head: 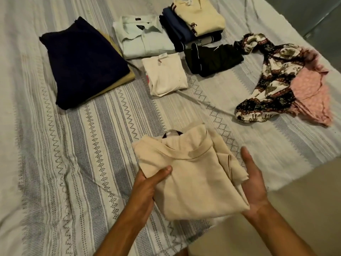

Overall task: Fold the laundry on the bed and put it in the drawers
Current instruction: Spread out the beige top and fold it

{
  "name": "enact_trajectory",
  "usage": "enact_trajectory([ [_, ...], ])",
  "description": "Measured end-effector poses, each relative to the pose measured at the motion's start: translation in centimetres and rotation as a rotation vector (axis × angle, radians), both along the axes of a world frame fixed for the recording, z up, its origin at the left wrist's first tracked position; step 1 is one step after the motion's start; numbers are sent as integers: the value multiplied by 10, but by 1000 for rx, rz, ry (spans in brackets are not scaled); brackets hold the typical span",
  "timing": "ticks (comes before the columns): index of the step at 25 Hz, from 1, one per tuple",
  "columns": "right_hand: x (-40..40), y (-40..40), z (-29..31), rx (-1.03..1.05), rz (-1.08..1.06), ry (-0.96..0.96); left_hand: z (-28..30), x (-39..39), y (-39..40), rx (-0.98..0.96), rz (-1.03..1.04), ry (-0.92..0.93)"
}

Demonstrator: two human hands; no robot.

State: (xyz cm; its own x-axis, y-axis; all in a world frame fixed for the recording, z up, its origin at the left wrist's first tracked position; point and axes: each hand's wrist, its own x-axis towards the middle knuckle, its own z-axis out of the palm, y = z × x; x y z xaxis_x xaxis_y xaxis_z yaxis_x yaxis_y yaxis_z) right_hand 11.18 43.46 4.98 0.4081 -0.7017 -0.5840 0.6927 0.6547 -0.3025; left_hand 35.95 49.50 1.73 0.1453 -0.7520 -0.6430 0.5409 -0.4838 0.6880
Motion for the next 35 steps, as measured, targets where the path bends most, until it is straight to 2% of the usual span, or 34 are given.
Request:
enact_trajectory([
  [1, 9, -3, 5, 22, 170, 104, 2, 6, -3, -18, -14, -50],
  [2, 9, -7, 12, -77, 227, 186, 6, 14, -10, -22, -16, -72],
  [4, 20, -16, 15, -137, 278, 278, 3, 28, -15, -34, -58, -82],
  [7, 35, -13, -26, -167, 491, 685, -31, 43, -12, 82, -151, -174],
  [9, 48, 6, -66, -146, 588, 885, -68, 45, 5, 207, -229, -253],
  [12, 50, 21, -114, -181, 563, 1083, -109, 44, 26, 262, -273, -390],
  [15, 55, 19, -120, -301, 677, 1176, -108, 36, 26, 230, -283, -379],
  [19, 66, 3, -89, -405, 676, 1246, -82, 36, 5, 168, -284, -375],
  [24, 78, -50, -8, -288, 530, 1086, 2, 57, -52, 15, -294, -378],
  [27, 83, -99, 39, -274, 429, 1037, 50, 67, -100, -67, -296, -364],
  [30, 85, -168, 72, -381, 383, 1040, 85, 65, -164, -149, -277, -401],
  [35, 63, -286, 97, -502, 315, 1010, 102, 30, -277, -239, -180, -433],
])
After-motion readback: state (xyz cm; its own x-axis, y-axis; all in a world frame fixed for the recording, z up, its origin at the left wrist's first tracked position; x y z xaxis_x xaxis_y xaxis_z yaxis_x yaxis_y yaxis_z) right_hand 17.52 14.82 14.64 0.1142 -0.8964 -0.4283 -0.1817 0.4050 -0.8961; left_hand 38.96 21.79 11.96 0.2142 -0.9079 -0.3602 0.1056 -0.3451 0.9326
